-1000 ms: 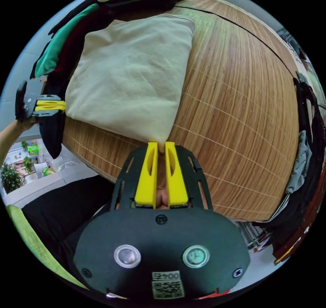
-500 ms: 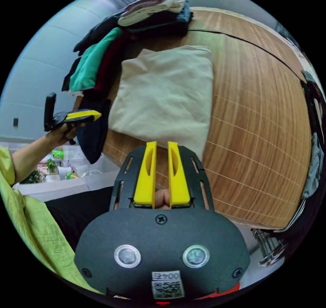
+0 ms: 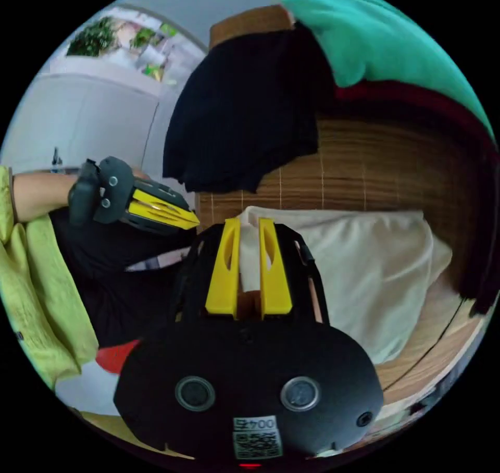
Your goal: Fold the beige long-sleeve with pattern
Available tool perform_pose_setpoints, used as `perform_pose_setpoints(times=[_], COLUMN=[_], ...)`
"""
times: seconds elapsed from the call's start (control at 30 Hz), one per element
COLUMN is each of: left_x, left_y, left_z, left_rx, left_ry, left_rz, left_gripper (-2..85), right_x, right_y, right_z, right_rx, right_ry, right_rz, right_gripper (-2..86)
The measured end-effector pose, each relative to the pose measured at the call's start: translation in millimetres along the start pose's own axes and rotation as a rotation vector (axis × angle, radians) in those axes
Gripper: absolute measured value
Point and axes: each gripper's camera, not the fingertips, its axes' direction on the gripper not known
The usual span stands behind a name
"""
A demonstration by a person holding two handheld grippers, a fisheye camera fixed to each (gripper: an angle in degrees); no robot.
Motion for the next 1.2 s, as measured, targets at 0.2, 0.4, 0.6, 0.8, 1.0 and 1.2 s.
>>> perform_pose_setpoints(times=[0.2, 0.4, 0.6, 0.8, 1.0, 1.2], left_x=[40, 81, 123, 151, 171, 164], left_y=[44, 88, 132, 168, 194, 198], left_z=[11, 20, 25, 21, -25, -71], left_rx=[0.084, 0.133, 0.151, 0.153, 0.234, 0.281], left_ry=[0.046, 0.065, 0.081, 0.089, 0.035, 0.067], left_rz=[-0.093, -0.149, -0.193, -0.226, -0.259, -0.246], left_gripper=[0.2, 0.2, 0.2, 0.2, 0.6, 2.1], right_x=[1, 3, 4, -15, -19, 5], right_y=[-50, -52, -50, -38, -2, 71], right_z=[45, 54, 68, 46, 37, 50], right_rx=[-0.400, -0.455, -0.485, -0.227, 0.089, 0.288], right_ry=[0.039, 0.012, -0.010, 0.014, 0.162, -0.023], right_rz=[-0.184, -0.233, -0.269, -0.320, 0.012, 0.714], right_gripper=[2.8, 2.2, 1.2, -0.5, 1.3, 7.8])
